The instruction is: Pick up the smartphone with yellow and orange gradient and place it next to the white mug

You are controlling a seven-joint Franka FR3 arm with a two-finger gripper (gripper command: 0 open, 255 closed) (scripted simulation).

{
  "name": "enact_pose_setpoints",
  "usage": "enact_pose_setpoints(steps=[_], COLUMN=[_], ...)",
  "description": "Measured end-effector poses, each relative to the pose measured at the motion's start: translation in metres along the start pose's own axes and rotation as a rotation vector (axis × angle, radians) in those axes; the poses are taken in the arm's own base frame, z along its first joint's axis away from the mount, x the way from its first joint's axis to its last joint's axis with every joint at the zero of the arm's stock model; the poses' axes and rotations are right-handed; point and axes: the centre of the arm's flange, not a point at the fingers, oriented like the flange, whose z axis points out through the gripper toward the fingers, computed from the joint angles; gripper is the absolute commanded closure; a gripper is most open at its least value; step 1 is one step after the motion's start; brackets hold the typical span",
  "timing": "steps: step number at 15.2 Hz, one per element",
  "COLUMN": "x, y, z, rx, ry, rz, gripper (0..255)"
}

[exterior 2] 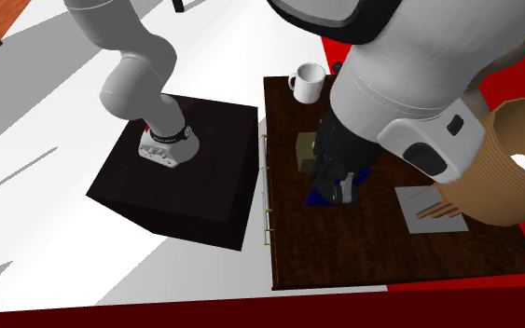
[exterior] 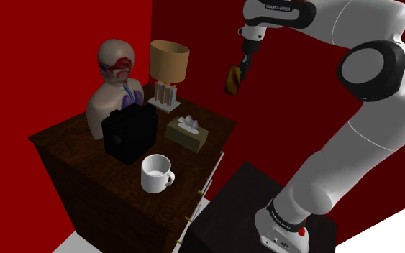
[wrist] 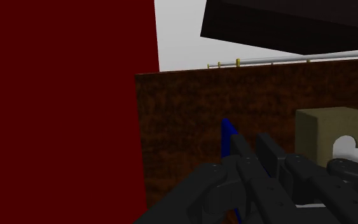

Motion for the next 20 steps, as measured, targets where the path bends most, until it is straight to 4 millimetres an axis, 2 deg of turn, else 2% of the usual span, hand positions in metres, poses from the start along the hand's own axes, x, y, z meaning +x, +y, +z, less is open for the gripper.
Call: enact_pose_setpoints(steps=[20], x=[-0.03], y=[-0.262], z=[0.002], rx=[0.0], ry=[0.0], rz=[-0.001], gripper=[255])
